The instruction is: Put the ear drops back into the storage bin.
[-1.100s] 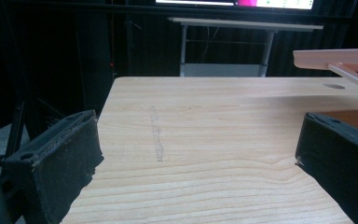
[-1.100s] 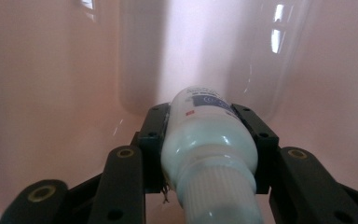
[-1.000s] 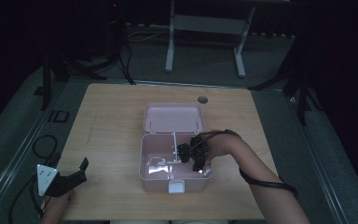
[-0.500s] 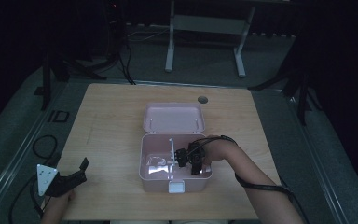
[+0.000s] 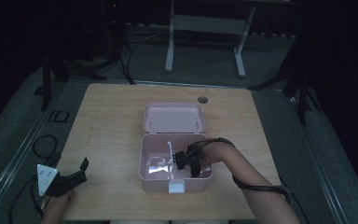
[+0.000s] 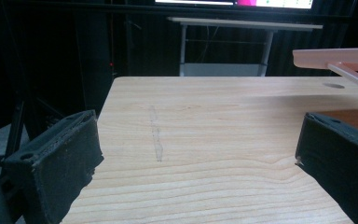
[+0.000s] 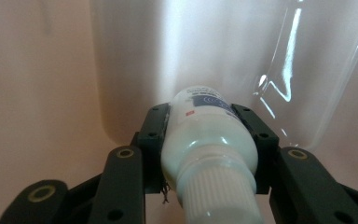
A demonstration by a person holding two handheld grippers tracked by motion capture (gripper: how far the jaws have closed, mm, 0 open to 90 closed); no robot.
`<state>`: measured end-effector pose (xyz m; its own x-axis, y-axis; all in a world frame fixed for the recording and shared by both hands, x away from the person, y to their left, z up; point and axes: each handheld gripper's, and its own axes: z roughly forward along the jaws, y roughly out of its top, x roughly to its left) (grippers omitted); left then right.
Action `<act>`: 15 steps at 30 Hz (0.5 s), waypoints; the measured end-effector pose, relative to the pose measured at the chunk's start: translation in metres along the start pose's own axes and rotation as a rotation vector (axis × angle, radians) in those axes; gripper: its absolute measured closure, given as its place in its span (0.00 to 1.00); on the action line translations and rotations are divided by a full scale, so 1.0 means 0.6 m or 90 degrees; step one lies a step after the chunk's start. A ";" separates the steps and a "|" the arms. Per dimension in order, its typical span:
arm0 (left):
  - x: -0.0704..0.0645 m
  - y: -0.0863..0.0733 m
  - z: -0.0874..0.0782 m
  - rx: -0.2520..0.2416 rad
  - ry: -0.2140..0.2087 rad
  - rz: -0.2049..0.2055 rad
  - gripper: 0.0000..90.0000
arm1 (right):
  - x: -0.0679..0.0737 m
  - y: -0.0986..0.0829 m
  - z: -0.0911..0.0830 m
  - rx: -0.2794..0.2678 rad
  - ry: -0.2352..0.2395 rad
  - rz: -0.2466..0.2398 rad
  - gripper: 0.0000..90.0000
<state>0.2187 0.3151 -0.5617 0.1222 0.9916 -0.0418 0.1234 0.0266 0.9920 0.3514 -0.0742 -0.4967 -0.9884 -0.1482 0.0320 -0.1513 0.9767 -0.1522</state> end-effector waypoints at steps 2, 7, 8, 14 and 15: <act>0.000 0.000 0.000 0.000 0.000 0.000 0.00 | 0.000 0.000 0.001 0.004 0.009 -0.005 0.66; 0.000 0.000 0.000 0.001 -0.001 0.000 0.00 | -0.001 0.004 0.003 0.021 0.011 -0.004 0.66; 0.000 0.000 0.000 0.000 -0.001 0.000 0.00 | -0.002 0.004 0.003 0.021 0.016 -0.003 0.65; 0.001 0.000 0.000 0.002 -0.001 -0.001 0.00 | -0.002 0.002 0.001 0.010 0.027 0.007 0.63; 0.001 0.000 0.000 0.002 -0.001 -0.001 0.00 | -0.002 0.002 -0.001 0.008 0.026 0.006 0.63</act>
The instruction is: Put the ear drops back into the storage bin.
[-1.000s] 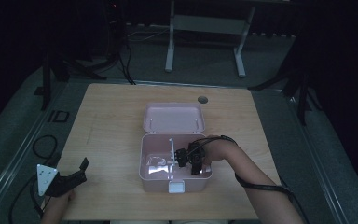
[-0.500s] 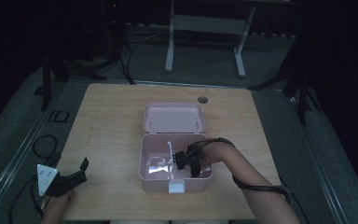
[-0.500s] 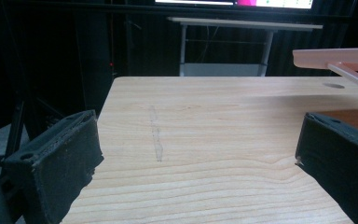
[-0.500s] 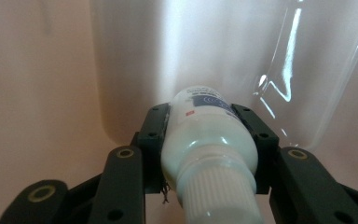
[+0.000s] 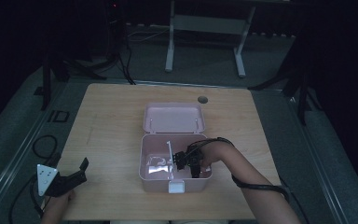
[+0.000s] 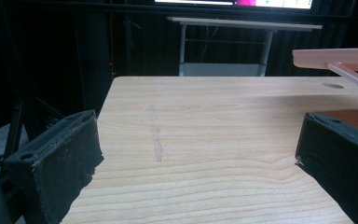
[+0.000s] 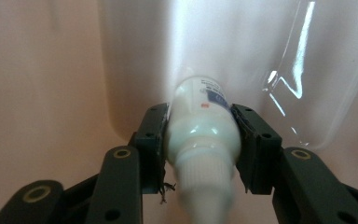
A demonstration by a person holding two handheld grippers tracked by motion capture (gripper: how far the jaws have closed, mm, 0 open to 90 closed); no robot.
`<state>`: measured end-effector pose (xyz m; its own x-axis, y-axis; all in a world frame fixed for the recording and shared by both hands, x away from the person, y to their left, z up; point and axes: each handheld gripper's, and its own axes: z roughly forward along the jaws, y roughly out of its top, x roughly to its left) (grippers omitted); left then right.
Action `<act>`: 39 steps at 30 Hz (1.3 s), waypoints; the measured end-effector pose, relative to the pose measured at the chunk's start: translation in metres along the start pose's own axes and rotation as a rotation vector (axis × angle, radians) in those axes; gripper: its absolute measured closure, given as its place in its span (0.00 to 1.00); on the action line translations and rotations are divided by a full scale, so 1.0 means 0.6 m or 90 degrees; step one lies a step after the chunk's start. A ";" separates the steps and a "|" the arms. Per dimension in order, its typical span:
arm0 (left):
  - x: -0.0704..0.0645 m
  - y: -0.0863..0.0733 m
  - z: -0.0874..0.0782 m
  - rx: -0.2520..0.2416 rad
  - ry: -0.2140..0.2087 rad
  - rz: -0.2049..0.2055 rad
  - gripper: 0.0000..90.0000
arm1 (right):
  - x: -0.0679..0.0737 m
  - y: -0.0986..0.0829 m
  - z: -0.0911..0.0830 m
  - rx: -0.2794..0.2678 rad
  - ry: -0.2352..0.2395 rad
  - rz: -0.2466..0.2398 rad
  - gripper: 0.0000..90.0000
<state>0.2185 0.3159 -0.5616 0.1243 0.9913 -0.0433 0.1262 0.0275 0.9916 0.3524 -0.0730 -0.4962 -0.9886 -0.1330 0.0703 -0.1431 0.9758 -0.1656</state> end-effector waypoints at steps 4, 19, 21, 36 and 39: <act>-0.001 0.000 0.000 -0.001 0.001 0.001 0.00 | 0.001 -0.004 -0.012 -0.012 -0.003 -0.003 0.62; -0.001 0.000 0.001 0.002 0.002 0.002 0.00 | 0.015 -0.031 -0.091 -0.073 -0.051 0.006 0.51; -0.001 0.000 0.001 0.002 0.002 0.003 0.00 | 0.018 -0.039 -0.109 -0.092 -0.057 0.016 0.42; -0.001 0.000 0.001 0.002 0.002 0.002 0.00 | 0.029 -0.099 -0.171 -0.163 -0.081 0.065 0.27; -0.001 0.000 0.001 0.003 0.002 0.003 0.00 | 0.031 -0.125 -0.180 -0.181 -0.081 0.082 0.24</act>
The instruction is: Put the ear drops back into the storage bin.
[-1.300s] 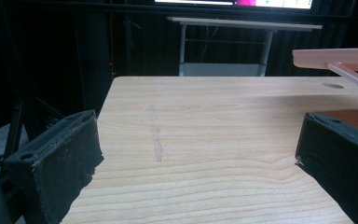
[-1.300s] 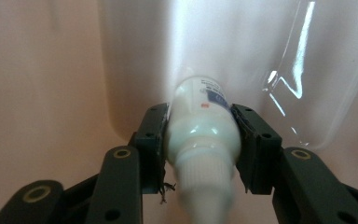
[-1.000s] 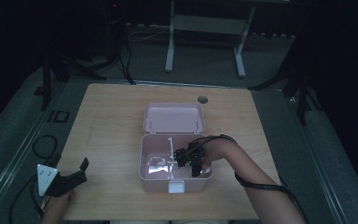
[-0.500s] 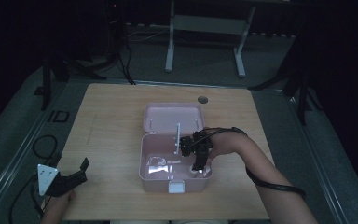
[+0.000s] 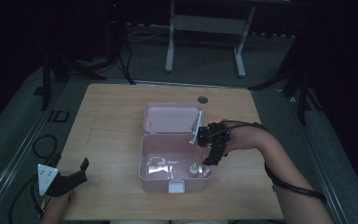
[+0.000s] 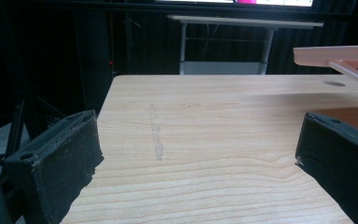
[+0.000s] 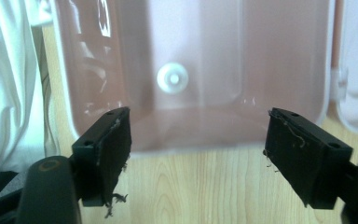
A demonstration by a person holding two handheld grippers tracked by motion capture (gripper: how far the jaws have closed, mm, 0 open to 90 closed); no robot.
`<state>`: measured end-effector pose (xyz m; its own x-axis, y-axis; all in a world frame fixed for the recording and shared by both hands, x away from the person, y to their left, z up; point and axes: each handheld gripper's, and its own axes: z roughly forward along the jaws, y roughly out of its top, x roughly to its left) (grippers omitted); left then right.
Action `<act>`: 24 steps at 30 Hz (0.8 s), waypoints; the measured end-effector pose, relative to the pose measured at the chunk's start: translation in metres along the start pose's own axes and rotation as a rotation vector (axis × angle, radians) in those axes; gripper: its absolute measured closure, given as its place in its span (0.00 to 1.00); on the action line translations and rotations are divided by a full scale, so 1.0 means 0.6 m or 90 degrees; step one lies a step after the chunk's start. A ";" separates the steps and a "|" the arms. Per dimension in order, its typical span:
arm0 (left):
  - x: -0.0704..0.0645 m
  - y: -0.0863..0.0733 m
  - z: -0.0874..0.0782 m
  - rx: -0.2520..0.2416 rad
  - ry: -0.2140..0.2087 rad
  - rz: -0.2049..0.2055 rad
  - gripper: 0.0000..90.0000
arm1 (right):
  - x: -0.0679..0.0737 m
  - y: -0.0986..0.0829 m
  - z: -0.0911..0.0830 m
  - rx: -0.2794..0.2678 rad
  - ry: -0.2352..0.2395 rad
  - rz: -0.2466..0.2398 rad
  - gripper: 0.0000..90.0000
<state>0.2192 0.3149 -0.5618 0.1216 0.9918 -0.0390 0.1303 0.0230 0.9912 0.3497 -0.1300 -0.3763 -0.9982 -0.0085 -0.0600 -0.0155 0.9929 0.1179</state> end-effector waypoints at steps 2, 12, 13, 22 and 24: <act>0.000 0.000 0.000 0.000 0.001 0.001 0.00 | 0.000 -0.006 -0.002 0.001 -0.005 0.003 0.24; -0.001 0.000 0.000 0.003 0.001 0.004 0.00 | -0.007 -0.082 0.004 -0.008 -0.032 0.046 0.19; -0.001 0.000 0.000 0.002 0.001 0.004 0.00 | -0.008 -0.087 0.007 -0.008 -0.034 0.048 0.19; -0.001 0.000 0.000 0.004 0.001 0.005 0.00 | -0.015 -0.145 0.055 -0.013 -0.025 0.101 0.20; -0.001 0.000 0.000 0.004 0.000 0.005 0.00 | -0.016 -0.149 0.059 -0.015 -0.028 0.106 0.20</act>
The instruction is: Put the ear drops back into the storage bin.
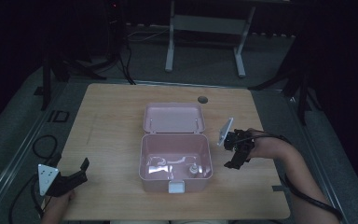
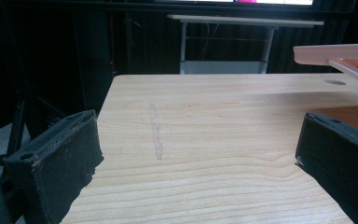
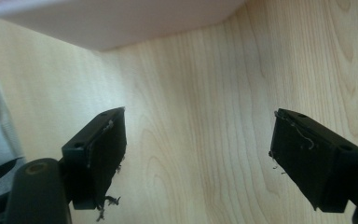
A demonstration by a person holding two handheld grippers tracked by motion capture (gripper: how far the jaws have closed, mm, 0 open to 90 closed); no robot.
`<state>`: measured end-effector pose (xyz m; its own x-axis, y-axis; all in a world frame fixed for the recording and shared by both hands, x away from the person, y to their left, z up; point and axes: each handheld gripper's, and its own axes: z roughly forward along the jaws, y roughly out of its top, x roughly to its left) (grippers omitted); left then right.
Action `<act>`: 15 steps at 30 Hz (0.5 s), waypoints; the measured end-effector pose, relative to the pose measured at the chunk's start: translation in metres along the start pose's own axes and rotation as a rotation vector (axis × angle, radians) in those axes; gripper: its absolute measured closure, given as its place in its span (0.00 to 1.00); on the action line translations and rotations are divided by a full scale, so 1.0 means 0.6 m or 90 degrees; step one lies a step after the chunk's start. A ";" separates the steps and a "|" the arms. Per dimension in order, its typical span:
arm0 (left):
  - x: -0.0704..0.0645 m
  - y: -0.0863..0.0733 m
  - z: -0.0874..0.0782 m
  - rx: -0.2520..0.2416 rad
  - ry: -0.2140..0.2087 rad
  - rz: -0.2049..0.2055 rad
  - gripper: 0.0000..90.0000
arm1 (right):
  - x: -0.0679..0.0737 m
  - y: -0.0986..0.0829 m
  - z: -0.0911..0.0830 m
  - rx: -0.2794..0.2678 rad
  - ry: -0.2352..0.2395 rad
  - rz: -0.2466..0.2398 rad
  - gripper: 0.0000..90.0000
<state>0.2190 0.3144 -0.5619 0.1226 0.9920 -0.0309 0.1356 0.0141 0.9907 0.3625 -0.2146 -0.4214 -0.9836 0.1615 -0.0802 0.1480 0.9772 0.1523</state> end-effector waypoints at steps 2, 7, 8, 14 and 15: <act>0.000 0.000 0.000 0.000 0.000 0.000 0.00 | -0.005 -0.016 0.015 -0.015 0.004 0.018 0.22; 0.000 0.000 0.000 0.000 0.000 0.000 0.00 | -0.007 -0.041 0.040 -0.022 0.012 0.050 0.22; 0.000 0.000 0.000 -0.001 0.000 0.000 0.00 | -0.007 -0.045 0.046 -0.021 0.012 0.055 0.22; 0.000 0.000 0.000 -0.001 0.000 -0.001 0.00 | -0.006 -0.067 0.075 -0.034 0.011 0.087 0.21; 0.000 0.000 0.000 0.000 0.000 0.000 0.00 | -0.006 -0.069 0.078 -0.039 0.013 0.093 0.21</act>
<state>0.2190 0.3144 -0.5619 0.1220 0.9920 -0.0315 0.1352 0.0148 0.9907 0.3645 -0.2493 -0.4733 -0.9541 0.2975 -0.0335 0.2833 0.9333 0.2205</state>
